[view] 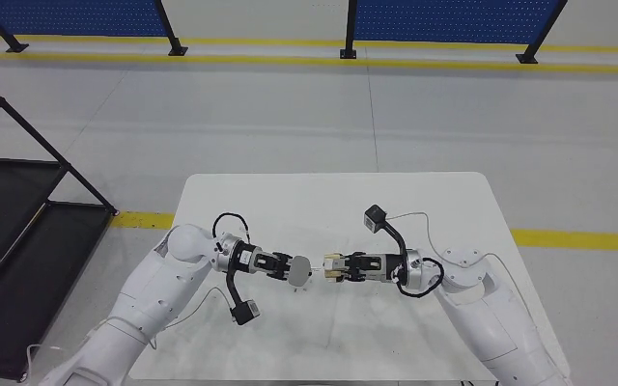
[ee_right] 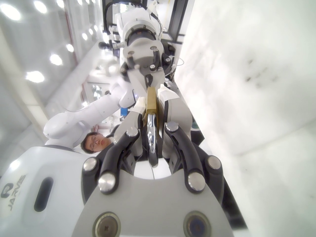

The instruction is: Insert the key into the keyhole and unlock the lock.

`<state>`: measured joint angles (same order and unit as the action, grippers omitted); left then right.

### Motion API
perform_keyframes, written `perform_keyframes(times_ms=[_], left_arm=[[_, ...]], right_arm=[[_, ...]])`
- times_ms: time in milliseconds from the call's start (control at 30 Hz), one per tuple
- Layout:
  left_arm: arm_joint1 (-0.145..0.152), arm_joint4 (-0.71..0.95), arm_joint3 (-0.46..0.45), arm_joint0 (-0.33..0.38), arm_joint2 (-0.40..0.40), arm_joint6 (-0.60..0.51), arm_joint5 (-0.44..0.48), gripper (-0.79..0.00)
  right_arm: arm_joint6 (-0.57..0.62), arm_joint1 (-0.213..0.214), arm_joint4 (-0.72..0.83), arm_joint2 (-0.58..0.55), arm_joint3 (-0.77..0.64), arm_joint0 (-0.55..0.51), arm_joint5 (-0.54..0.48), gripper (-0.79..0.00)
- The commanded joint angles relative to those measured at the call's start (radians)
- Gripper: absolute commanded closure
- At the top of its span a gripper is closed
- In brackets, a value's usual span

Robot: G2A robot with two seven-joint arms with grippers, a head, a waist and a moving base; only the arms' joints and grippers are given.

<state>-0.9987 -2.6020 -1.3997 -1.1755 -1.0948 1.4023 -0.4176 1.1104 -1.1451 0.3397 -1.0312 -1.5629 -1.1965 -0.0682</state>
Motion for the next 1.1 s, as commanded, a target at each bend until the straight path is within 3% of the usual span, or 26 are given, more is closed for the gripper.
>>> perform_keyframes(times_ms=[0, 1067], left_arm=[[0.001, 0.003, 0.001, 0.001, 0.002, -0.003, -0.003, 0.0], [0.019, 0.019, 0.012, 0.016, 0.034, -0.026, -0.026, 0.0]], right_arm=[[-0.003, 0.0, 0.003, 0.002, 0.001, 0.001, -0.001, 0.0], [-0.028, 0.002, 0.026, 0.028, -0.001, -0.001, -0.003, 0.0]])
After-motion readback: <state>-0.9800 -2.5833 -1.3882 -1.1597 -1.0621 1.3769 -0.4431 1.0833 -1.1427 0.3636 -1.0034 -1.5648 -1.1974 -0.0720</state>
